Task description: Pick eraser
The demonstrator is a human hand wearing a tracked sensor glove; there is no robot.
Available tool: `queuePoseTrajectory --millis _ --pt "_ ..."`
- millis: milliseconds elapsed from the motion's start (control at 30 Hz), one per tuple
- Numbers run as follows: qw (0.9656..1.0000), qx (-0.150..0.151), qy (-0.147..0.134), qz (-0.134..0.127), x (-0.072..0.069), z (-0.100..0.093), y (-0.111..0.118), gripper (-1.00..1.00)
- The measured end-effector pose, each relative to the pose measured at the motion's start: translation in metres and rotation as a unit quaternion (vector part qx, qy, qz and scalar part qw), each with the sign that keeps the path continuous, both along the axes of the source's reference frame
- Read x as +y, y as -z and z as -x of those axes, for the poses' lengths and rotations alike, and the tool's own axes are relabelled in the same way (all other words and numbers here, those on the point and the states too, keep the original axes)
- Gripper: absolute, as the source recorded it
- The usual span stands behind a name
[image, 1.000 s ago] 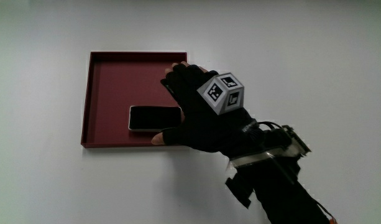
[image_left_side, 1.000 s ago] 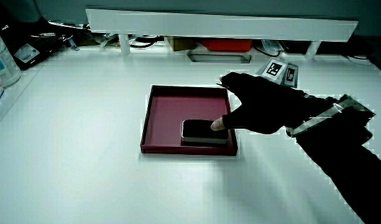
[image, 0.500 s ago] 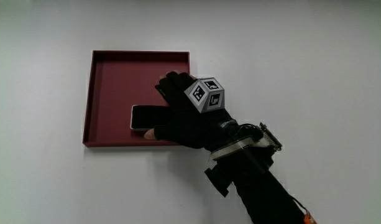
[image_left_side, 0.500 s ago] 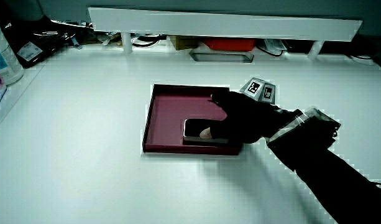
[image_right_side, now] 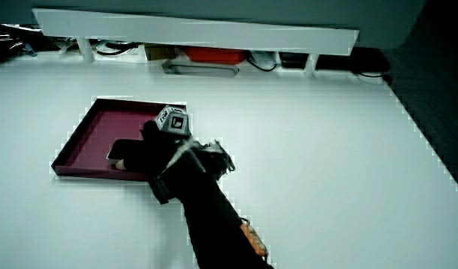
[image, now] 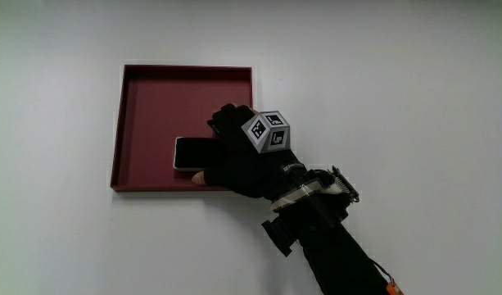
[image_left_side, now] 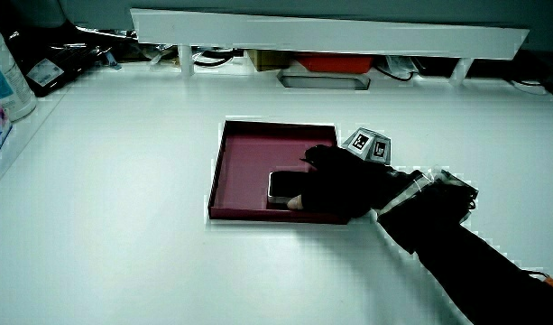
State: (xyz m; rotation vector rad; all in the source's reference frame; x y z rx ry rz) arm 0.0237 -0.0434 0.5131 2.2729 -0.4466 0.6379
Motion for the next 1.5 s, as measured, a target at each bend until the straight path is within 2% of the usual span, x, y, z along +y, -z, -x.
queuePoseTrajectory --millis 233,400,733,933,1133,1167,1200,1233,1267,1500 --pt "1.0000 0.001 0.001 0.004 0.001 0.002 -0.003 0.00" --pt "1.0000 -0.007 0.000 0.003 0.002 0.002 -0.005 0.24" --pt "0.9991 -0.019 -0.011 -0.037 0.005 0.004 0.000 0.71" --pt "0.9988 -0.023 -0.013 -0.042 0.006 0.004 -0.002 1.00" --pt "0.9979 -0.028 -0.010 -0.058 0.008 0.003 -0.003 1.00" --pt "0.9972 -0.027 -0.013 -0.069 0.008 0.003 0.000 1.00" --pt "0.9969 -0.036 -0.014 -0.068 0.008 0.002 0.002 1.00" --pt "0.9966 -0.032 -0.021 -0.073 0.007 0.001 0.002 1.00" --pt "0.9966 -0.041 -0.016 -0.070 0.007 0.001 0.007 1.00" --pt "0.9925 -0.062 0.002 -0.106 0.008 0.001 0.046 1.00"
